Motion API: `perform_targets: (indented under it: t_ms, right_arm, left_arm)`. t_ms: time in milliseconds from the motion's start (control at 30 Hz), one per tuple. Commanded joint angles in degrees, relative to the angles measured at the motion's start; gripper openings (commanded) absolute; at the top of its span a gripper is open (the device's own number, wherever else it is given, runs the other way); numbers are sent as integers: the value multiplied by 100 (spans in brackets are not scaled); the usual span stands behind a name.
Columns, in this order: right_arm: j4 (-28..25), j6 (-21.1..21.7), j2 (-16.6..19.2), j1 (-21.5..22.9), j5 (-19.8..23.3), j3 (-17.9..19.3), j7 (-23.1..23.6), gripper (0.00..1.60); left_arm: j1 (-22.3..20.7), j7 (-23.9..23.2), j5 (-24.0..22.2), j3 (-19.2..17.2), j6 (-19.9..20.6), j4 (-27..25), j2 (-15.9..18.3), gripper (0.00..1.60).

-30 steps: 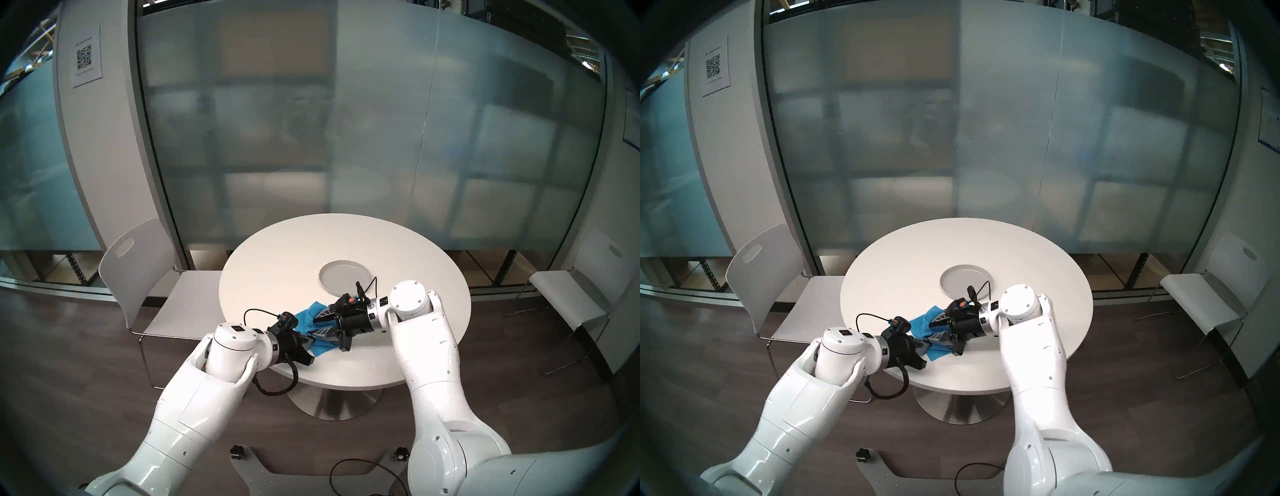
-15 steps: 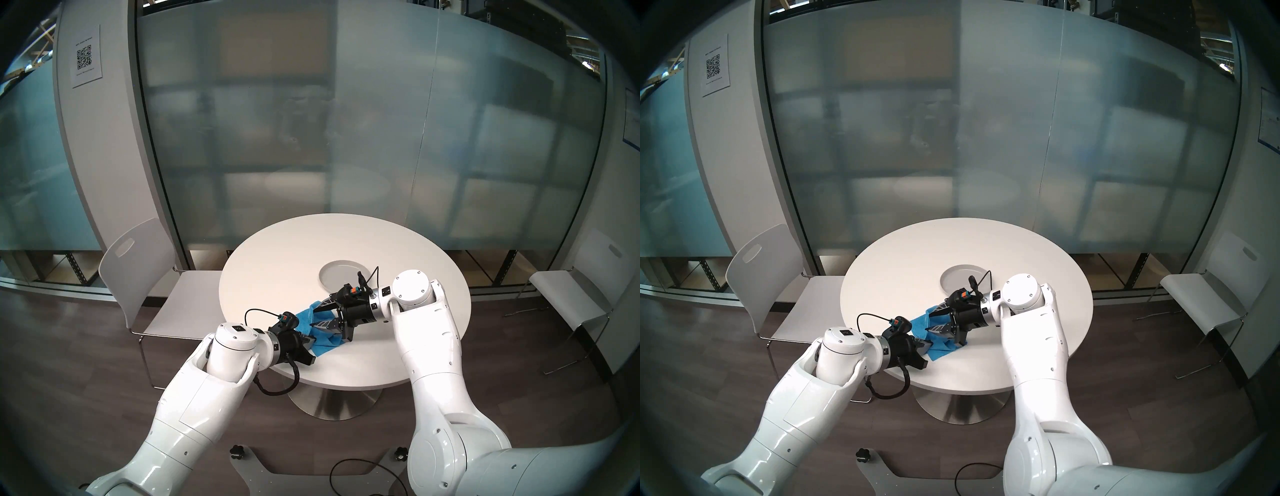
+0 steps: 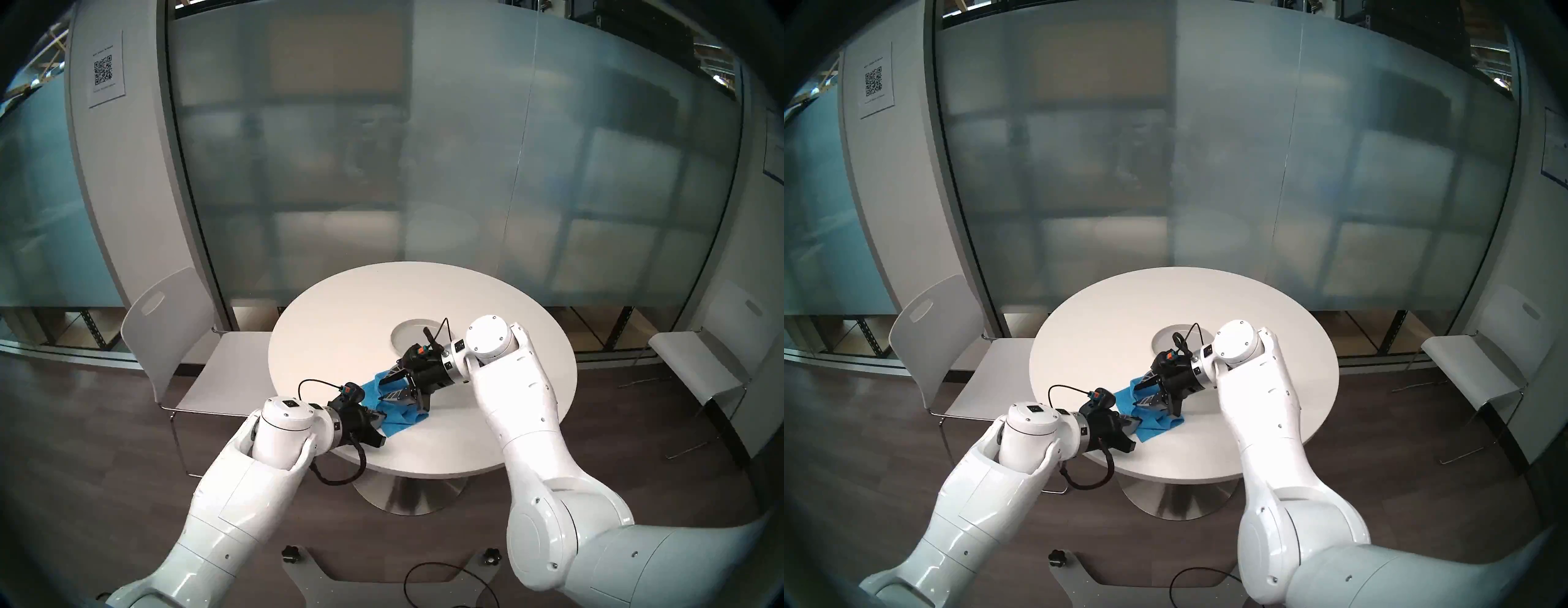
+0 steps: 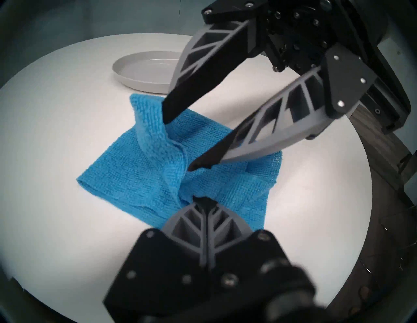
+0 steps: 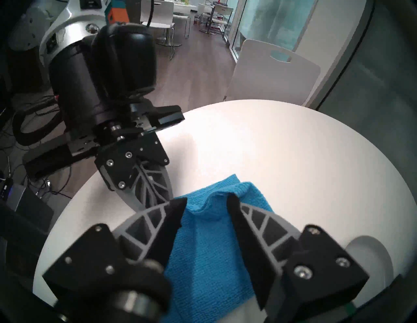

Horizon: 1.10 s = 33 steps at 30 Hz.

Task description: Fold the napkin in half twice and place it beside the plate

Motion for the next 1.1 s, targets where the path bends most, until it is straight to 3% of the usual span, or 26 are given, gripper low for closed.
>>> perform_targets:
  t_ms: [0,533,633,833,933,1067]
  right_arm:
    - [-147,209,1,458,423,-56,-10,100]
    - [-84,654,622,488,1367,-489,-10,105]
    - [-125,600,729,357,1302,-445,-10,102]
    - [-228,526,772,139,1331,-341,-10,79]
    - [-234,456,751,56,1338,-284,-12,78]
    - [-43,289,737,111,1260,-189,-362,79]
  left_arm:
    - [13,-10,-13,-18,-40,-112,10,0]
    - [106,6,-22,-56,-18,-223,36,0]
    - [127,11,-23,-77,-16,-235,49,0]
    - [144,1,-48,-105,11,-331,49,0]
    - [151,-10,-52,-108,34,-373,61,0]
    - [140,-62,-23,-90,93,-405,160,0]
